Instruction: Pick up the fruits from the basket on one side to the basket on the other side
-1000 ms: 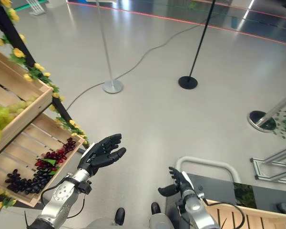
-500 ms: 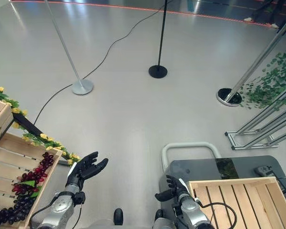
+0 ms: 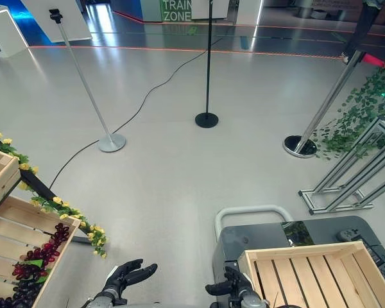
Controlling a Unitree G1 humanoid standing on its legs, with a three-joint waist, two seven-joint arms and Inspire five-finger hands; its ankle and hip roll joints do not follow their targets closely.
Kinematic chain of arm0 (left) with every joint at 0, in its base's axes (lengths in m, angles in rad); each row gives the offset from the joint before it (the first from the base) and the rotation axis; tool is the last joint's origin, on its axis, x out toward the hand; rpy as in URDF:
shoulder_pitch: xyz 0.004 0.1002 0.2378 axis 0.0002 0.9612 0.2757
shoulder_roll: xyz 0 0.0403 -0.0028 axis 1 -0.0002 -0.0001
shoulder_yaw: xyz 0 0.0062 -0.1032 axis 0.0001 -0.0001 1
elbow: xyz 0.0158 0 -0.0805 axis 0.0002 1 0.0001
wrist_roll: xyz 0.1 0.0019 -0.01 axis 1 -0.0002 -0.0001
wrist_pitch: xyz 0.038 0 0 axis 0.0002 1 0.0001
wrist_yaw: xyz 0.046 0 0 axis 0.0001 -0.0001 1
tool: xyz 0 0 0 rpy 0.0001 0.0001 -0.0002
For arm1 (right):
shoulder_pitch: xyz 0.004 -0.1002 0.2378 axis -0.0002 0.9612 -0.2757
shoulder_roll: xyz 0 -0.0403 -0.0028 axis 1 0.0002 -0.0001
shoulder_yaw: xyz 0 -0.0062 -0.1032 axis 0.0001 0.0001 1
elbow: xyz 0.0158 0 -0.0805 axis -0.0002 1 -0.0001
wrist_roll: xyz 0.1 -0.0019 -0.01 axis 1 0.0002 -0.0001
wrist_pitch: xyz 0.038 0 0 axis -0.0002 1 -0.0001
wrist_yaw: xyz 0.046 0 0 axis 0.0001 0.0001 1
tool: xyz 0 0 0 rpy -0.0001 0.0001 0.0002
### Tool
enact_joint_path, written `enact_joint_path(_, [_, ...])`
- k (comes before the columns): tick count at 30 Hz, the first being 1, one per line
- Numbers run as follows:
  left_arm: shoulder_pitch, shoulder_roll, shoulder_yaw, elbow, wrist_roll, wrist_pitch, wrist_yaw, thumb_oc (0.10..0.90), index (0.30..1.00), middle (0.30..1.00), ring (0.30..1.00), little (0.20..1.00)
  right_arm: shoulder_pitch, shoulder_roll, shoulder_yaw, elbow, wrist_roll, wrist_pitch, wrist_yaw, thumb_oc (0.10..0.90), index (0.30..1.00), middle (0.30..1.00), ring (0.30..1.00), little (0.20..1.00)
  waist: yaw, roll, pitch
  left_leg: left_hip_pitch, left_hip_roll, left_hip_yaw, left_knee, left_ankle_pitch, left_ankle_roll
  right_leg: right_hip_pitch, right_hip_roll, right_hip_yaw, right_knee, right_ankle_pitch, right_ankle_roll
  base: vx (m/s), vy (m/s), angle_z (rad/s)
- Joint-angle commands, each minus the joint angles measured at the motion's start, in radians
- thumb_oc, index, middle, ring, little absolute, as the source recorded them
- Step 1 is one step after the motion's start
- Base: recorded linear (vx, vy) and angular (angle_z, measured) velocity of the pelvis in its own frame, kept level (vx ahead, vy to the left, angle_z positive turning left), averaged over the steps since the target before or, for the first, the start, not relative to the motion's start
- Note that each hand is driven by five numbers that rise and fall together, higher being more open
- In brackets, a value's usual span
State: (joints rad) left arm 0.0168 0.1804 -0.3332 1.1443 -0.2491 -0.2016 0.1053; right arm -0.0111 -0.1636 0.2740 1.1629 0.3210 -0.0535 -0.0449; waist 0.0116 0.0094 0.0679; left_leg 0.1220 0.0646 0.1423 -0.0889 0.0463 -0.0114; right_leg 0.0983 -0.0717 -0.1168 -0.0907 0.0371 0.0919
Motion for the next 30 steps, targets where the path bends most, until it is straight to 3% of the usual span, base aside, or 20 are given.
enact_joint_path(1, [-0.071, -0.021, 0.03, 0.081, -0.012, 0.033, -0.015, 0.8, 0.9, 0.9, 0.9, 0.9, -0.054, -0.026, -0.069, 0.077, -0.038, 0.016, -0.054, 0.8, 0.9, 0.9, 0.9, 0.9, -0.018, -0.025, -0.004, 0.015, -0.035, -0.024, 0.024, -0.089, 0.0, 0.023, -0.007, 0.035, 0.003, -0.012, -0.005, 0.04, -0.001, -0.03])
enact_joint_path(11, [-0.053, -0.023, 0.061, 0.111, -0.032, 0.121, -0.024, 0.8, 0.9, 0.9, 0.9, 0.9, -0.052, -0.01, -0.021, 0.085, -0.139, 0.047, -0.035, 0.8, 0.9, 0.9, 0.9, 0.9, -0.018, -0.025, -0.01, 0.025, -0.034, -0.027, 0.018, -0.091, 0.001, 0.024, -0.008, 0.042, 0.003, -0.008, -0.003, 0.02, 0.001, -0.01])
enact_joint_path(20, [-0.063, -0.028, 0.031, 0.094, -0.016, 0.138, -0.074, 0.8, 0.9, 0.9, 0.9, 0.9, -0.049, -0.01, 0.025, 0.071, -0.19, 0.049, -0.033, 0.8, 0.9, 0.9, 0.9, 0.9, -0.027, -0.024, 0.0, 0.036, -0.03, -0.017, 0.019, -0.095, 0.004, 0.025, -0.008, 0.049, 0.003, -0.006, -0.002, -0.01, -0.006, -0.05])
enact_joint_path(30, [-0.074, -0.032, 0.01, 0.094, -0.027, 0.141, -0.059, 0.8, 0.9, 0.9, 0.9, 0.9, -0.057, -0.009, 0.028, 0.081, -0.178, 0.048, -0.049, 0.8, 0.9, 0.9, 0.9, 0.9, -0.029, -0.022, -0.006, 0.046, -0.025, -0.016, 0.009, -0.092, 0.001, 0.03, -0.004, 0.044, 0.003, -0.008, -0.004, 0.0, -0.002, -0.01])
